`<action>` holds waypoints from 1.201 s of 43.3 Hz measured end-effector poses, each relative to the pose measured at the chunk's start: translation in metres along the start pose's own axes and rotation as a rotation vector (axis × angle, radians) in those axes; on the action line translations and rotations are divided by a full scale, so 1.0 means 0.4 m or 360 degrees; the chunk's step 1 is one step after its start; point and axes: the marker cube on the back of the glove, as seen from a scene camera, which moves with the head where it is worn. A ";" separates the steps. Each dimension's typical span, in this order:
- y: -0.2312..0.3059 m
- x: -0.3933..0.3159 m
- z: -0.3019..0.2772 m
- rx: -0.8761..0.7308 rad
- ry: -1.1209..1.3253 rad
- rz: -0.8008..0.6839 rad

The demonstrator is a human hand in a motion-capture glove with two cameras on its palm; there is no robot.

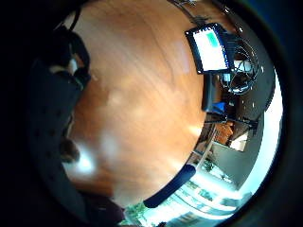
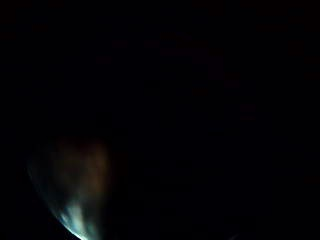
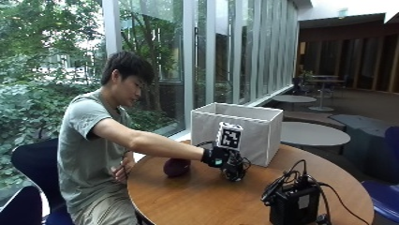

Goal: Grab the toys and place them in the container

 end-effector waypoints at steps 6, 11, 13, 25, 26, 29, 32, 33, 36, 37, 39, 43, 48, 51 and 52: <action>-0.022 -0.013 -0.026 0.0152 -0.0200 0.0003; -0.022 0.028 -0.069 0.0136 -0.0340 0.0180; -0.009 0.067 -0.097 0.0136 -0.0325 0.0212; 0.145 0.100 -0.329 0.0333 -0.0019 -0.0207; 0.154 0.099 -0.361 0.0358 -0.0078 -0.0194; 0.188 0.085 -0.465 0.0443 -0.0213 -0.0181; 0.220 0.062 -0.562 0.0523 -0.0286 -0.0181; 0.229 0.056 -0.593 0.0548 -0.0285 -0.0160; 0.257 0.030 -0.687 0.0613 -0.0314 -0.0118; 0.266 0.021 -0.713 0.0629 -0.0328 -0.0113; 0.281 0.002 -0.763 0.0657 -0.0360 -0.0109; 0.307 -0.041 -0.860 0.0725 -0.0450 -0.0130; 0.311 -0.106 -0.959 0.0810 -0.0422 -0.0057; 0.305 -0.172 -0.999 0.0839 -0.0459 -0.0076; 0.298 -0.186 -1.000 0.0846 -0.0377 -0.0083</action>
